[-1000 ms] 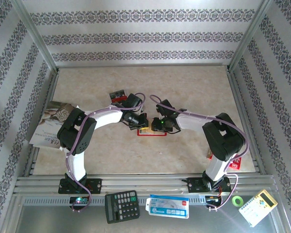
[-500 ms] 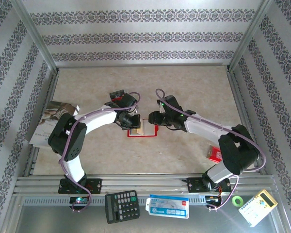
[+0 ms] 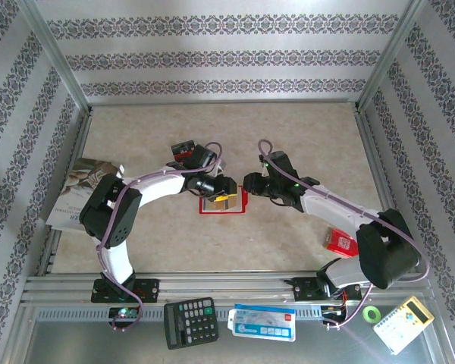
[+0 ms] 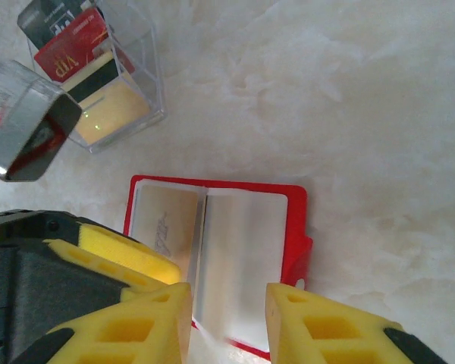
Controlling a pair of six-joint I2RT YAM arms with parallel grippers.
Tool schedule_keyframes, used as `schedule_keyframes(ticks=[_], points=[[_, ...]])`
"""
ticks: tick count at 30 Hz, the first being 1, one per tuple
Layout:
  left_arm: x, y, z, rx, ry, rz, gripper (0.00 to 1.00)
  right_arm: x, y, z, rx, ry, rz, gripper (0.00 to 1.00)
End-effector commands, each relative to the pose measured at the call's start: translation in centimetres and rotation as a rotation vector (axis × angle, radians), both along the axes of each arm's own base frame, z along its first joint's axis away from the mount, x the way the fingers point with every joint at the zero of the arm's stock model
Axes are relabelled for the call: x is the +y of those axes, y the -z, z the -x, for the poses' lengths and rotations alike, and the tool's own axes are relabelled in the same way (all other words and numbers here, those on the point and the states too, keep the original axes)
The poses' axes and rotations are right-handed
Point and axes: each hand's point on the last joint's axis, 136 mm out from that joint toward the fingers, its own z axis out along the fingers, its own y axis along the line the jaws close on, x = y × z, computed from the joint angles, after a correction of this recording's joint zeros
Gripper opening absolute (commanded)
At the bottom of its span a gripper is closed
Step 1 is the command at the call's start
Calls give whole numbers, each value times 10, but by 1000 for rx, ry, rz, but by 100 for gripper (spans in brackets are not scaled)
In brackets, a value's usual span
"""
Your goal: Take the credit cards out of the card holder
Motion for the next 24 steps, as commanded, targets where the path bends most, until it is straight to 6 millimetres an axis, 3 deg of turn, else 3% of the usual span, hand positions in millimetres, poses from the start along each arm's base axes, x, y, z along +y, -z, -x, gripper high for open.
schedule_keyframes(ticks=[1, 9, 14, 24], points=[[-6, 6, -6, 17, -20, 6, 47, -10, -3, -2, -16, 45, 1, 33], [25, -1, -18, -30, -108, -48, 48, -7, 1, 1, 0, 20, 33, 30], [45, 8, -17, -20, -162, -93, 42, 9, 11, 2, 26, -17, 92, 27], [32, 14, -12, 10, -137, -69, 30, 34, 47, 5, 139, -52, 216, 21]])
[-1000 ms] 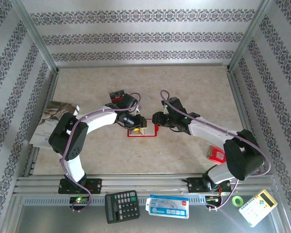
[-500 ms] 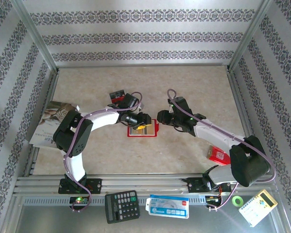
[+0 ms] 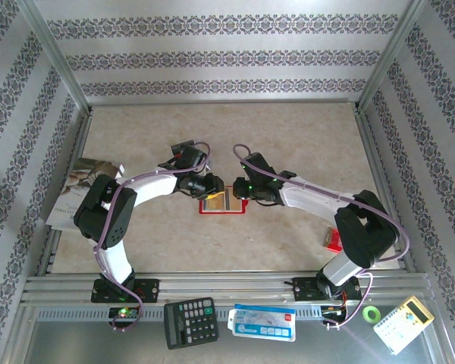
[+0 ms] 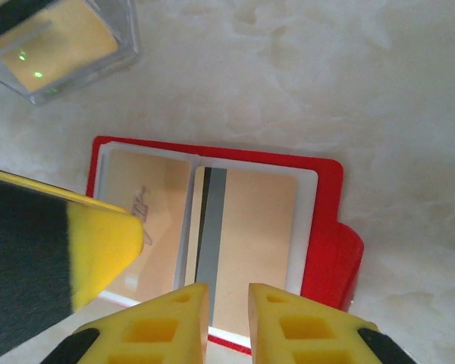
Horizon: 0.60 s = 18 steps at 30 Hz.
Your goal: Take the credit cards out of the card holder
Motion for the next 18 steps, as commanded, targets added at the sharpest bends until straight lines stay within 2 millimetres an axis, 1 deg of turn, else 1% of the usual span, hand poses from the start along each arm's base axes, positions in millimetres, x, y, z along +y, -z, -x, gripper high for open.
schedule_keyframes(ticks=[1, 3, 6, 11, 18], points=[[-10, -2, 2, 5, 14, 20, 30, 0, 13, 1, 47, 16, 48, 21], [-16, -2, 3, 6, 26, 22, 28, 1, 22, 1, 73, 24, 56, 20], [-21, 4, 5, 19, 33, 22, 27, -5, 33, 1, 104, 67, 83, 21], [-19, 12, 6, 30, 30, 3, 27, -7, 45, 1, 139, 82, 82, 23], [-19, 15, 7, 36, 25, 6, 28, -5, 60, 4, 187, 68, 77, 23]])
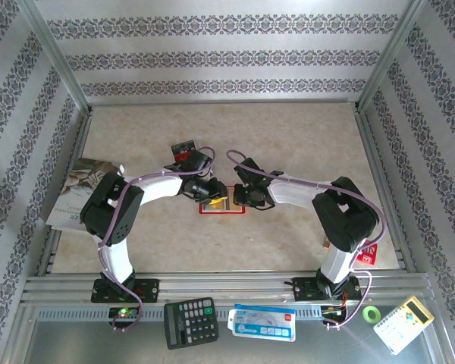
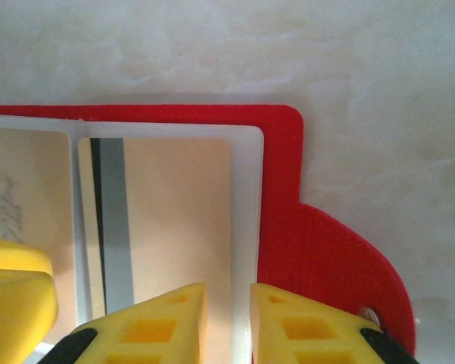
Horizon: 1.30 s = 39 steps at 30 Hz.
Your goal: Take the credit cards out of the card holder
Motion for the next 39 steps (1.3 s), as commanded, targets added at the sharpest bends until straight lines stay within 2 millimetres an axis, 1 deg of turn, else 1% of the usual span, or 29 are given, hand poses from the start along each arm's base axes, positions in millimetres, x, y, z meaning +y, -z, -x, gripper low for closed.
schedule_keyframes(ticks=[1, 5, 9, 13, 16, 20, 23, 28, 31, 33, 39], points=[[-6, -1, -4, -15, -3, 9, 28, 1, 4, -4, 31, 20, -16, 23], [-2, 7, -3, -8, -6, -19, 28, 2, 8, -2, 42, 17, -20, 22], [6, 18, 0, 3, -8, -66, 26, 1, 10, -2, 46, 15, -18, 20], [7, 23, 2, 10, -4, -75, 22, 1, 13, 0, 59, 8, -23, 19], [8, 25, 2, 13, -3, -77, 21, 3, 14, 1, 68, 0, -33, 18], [6, 25, 2, 15, 4, -65, 21, 7, 14, 2, 74, -13, -49, 18], [3, 21, 1, 11, 7, -42, 20, 7, 14, 2, 78, -15, -52, 18], [-7, 6, -2, -10, 20, 25, 17, 6, 16, 3, 83, -15, -47, 18], [-9, 1, -3, -20, 24, 41, 16, 5, 16, 2, 82, -13, -46, 18], [-9, 0, -4, -24, 25, 43, 16, 5, 16, 2, 84, -10, -45, 18], [-8, 5, -3, -13, 23, 41, 16, 3, 16, 2, 84, -8, -44, 18]])
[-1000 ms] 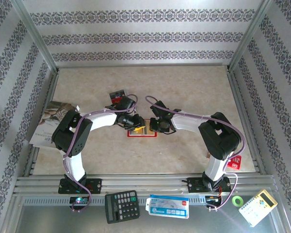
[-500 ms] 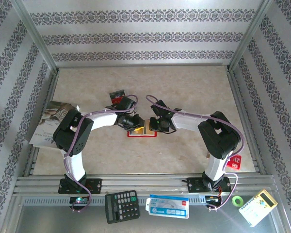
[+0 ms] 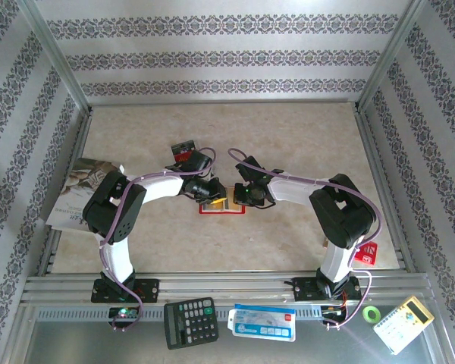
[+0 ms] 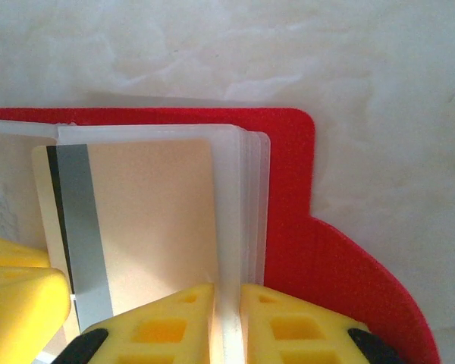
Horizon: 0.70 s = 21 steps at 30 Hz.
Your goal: Take the credit cards out of the card holder
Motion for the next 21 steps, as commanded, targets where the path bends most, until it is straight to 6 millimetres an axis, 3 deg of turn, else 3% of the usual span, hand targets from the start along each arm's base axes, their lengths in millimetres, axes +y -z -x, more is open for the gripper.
schedule_keyframes(ticks=[1, 11, 21], points=[[-6, 0, -1, -10, 17, 37, 16, -2, 11, 4, 43, -2, 7, 18], [2, 16, 0, 21, 5, -21, 16, -3, 11, 3, 43, -2, 6, 15], [2, 0, -4, -10, 9, 21, 12, -5, 13, 3, 50, 2, 15, 14]])
